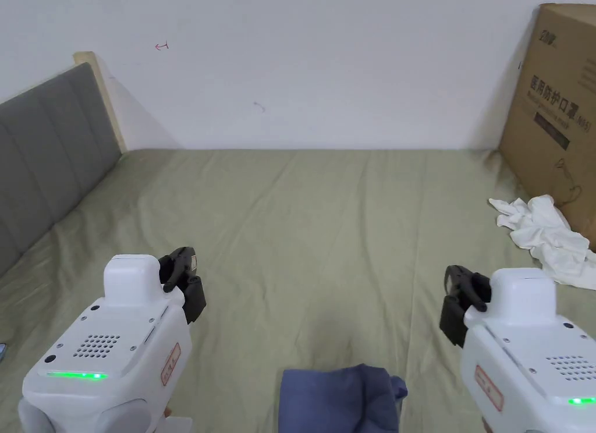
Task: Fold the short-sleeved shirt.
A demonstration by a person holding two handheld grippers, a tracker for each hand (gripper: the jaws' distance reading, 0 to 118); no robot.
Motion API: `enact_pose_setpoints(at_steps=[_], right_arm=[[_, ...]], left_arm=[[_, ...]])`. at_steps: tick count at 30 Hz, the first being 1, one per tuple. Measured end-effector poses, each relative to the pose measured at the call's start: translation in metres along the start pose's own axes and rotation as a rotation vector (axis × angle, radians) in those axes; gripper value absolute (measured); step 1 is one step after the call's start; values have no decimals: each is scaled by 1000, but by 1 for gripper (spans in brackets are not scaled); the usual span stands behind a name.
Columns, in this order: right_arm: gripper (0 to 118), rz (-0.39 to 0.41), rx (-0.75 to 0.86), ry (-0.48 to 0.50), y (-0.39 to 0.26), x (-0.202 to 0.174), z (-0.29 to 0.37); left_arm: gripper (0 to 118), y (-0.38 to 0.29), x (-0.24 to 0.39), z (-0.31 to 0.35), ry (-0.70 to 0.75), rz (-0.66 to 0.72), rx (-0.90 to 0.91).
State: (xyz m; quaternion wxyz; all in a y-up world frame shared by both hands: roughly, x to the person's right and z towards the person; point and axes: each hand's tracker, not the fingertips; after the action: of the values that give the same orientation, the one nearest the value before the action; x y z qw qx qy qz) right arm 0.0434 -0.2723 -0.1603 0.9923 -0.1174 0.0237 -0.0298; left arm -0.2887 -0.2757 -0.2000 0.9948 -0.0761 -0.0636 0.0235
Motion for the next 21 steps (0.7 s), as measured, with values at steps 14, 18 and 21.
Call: enact_pose_setpoints(at_steps=[14, 18, 21], right_arm=[[4, 52, -294, 73, -128, -51, -85], [4, 60, -379, 69, -168, -51, -99], [4, 64, -413, 56, -195, -44, -102]], left_arm=[[7, -14, -28, -1, -30, 73, -54], [7, -23, -34, -6, -35, 88, -89], [7, -32, -35, -9, -48, 99, -124]])
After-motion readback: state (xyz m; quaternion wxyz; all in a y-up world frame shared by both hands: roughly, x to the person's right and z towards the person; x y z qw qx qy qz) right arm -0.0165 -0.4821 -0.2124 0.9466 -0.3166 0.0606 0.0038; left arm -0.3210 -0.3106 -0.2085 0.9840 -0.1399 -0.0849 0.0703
